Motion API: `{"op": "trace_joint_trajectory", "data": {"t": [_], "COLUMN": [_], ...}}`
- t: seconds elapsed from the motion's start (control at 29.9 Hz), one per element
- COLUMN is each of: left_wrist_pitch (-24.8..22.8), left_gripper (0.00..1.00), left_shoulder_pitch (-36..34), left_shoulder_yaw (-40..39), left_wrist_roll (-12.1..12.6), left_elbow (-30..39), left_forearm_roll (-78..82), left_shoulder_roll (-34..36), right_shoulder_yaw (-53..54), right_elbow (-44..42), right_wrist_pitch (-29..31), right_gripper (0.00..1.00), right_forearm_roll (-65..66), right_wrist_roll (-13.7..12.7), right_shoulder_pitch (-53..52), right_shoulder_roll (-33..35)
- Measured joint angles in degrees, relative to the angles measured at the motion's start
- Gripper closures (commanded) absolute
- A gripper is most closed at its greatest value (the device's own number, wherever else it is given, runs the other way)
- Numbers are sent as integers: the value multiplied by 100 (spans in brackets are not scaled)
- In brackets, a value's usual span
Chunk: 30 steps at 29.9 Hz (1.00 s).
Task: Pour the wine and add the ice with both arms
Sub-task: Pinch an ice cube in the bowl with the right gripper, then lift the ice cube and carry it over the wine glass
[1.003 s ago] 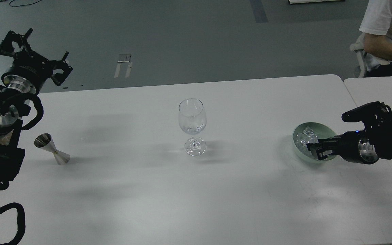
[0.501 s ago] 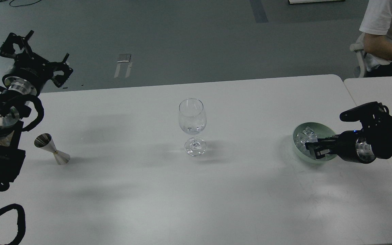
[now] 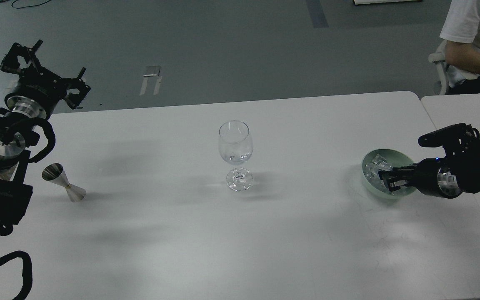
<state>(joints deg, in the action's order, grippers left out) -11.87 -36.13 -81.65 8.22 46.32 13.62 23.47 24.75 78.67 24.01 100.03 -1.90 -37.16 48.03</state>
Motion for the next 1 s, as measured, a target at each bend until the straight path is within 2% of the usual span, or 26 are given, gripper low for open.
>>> {"op": "trace_joint_trajectory", "data": {"t": [0.37,0.53,0.67,0.77,1.0], "left_wrist_pitch": [0,0,0,0,0], "left_gripper": [1,1,1,1,1], "left_shoulder_pitch": [0,-1,-6,-15,-27], "left_shoulder_yaw": [-22,-20,-13,-3,-6], "left_wrist_roll": [-4,3,10,14,35], "left_elbow": [8,16,18,27,45], "left_forearm_roll": [0,0,1,9,10], "left_shoulder_roll": [42,51,53,52,93], "right_shoulder_yaw": [360,949,1695,2129,2407], "right_elbow": [483,718,778,798,870], "right_wrist_pitch": [34,38,20,20,41], "right_gripper": [100,100,100,100,100], "right_forearm_roll": [-162,-677,-861,-878,-880], "right_wrist_roll": [38,5,-10,-41,-129], "right_shoulder_pitch": [-10,-19,-12,-63,-295], "right_shoulder_roll": [337,351,-33,-585,-1712]}}
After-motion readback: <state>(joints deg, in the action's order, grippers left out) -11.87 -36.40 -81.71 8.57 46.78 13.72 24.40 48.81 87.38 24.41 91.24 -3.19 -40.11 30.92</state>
